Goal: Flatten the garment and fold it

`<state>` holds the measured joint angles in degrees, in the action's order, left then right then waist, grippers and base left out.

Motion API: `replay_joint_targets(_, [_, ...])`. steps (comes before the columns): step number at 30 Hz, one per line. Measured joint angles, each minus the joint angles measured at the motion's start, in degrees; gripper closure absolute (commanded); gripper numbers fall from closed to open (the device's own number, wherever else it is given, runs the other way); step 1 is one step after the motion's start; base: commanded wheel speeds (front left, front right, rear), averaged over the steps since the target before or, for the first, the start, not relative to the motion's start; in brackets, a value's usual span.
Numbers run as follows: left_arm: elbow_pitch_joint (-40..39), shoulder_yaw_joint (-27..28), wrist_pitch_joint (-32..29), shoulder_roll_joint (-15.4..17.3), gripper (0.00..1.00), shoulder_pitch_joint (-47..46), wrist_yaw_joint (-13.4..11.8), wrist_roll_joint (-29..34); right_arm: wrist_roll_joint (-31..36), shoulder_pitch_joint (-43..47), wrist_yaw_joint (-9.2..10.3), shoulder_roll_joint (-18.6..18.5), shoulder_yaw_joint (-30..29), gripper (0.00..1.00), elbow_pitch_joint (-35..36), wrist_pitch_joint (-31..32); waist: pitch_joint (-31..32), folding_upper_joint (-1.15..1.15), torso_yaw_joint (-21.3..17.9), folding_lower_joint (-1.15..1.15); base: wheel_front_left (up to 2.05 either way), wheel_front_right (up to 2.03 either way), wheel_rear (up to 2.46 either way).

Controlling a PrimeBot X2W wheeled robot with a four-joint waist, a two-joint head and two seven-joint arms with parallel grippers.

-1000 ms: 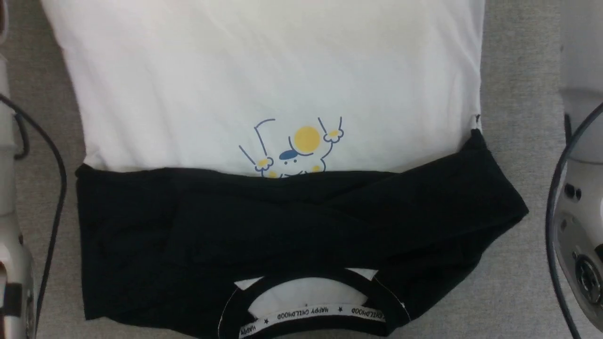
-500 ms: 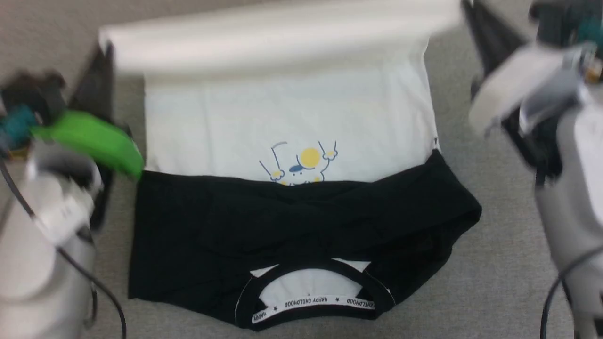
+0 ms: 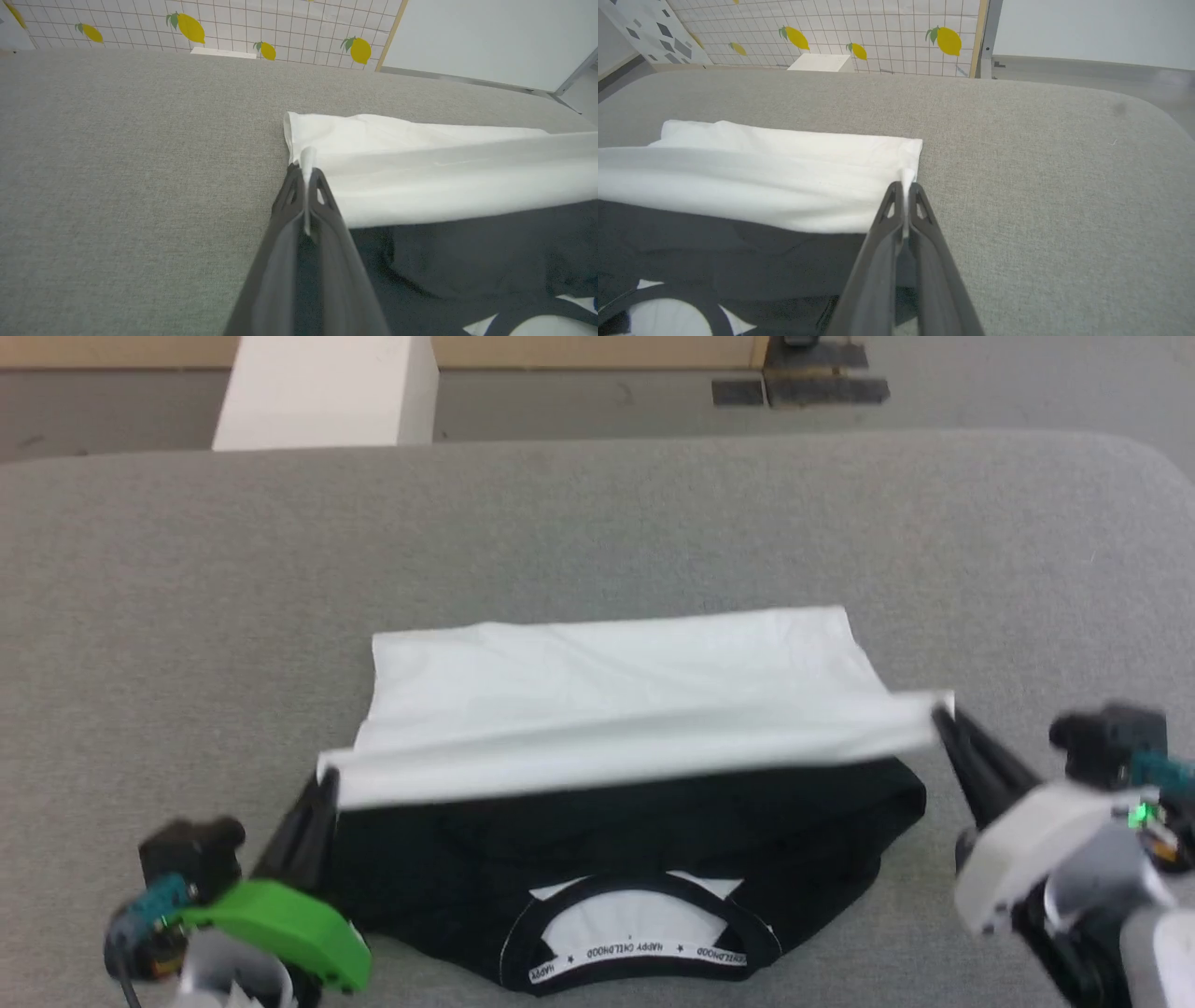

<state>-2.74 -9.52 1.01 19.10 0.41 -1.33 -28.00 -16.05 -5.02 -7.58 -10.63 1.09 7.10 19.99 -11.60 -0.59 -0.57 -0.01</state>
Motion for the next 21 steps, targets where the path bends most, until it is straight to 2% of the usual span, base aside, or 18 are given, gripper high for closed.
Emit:
replay_joint_targets(4, [0.81, -0.1, 1.76, -1.97, 1.0, 3.32, -1.15, -1.43, 1.96, 6.54, 0.0, 2.92, -1.98, 1.0, 2.71, 2.78, 1.72, 0.0, 0.72, 0.0, 0.0, 0.0, 0.0])
replay_joint_targets(10, [4.12, -1.07, 3.3, -3.47, 1.0, 6.87, -1.49, -1.85, 3.97, 13.89, 0.0, 6.31, -3.5, 1.0, 3.87, 5.8, 3.3, 0.0, 1.5, 0.0, 0.0, 0.0, 0.0])
replay_joint_targets(18, [11.84, -3.67, 5.23, -5.1, 1.0, 6.89, -0.14, -1.82, 5.08, 15.92, 0.01, 7.5, -3.75, 1.0, -2.13, 6.46, 3.41, 0.0, 2.31, 0.0, 0.0, 0.0, 0.0])
replay_joint_targets(19, [12.8, -3.83, 5.24, -5.31, 0.44, 6.77, 0.04, -1.85, 5.02, 15.92, 0.01, 7.54, -3.72, 0.8, -3.18, 6.46, 3.41, 0.0, 2.34, 0.01, 0.0, 0.0, 0.0])
replay_joint_targets(20, [13.69, -3.99, 5.22, -5.49, 0.0, 6.69, 0.31, -2.0, 4.79, 15.92, 0.01, 7.55, -3.54, 0.15, -4.1, 6.48, 3.45, 0.0, 2.35, 0.01, 0.0, 0.0, 0.0])
replay_joint_targets(21, [14.45, -4.19, 5.23, -5.65, 0.0, 6.61, 0.35, -2.09, 4.03, 15.92, 0.0, 7.61, -3.5, 0.0, -4.92, 6.75, 3.55, 0.0, 2.33, 0.0, 0.0, 0.0, 0.0])
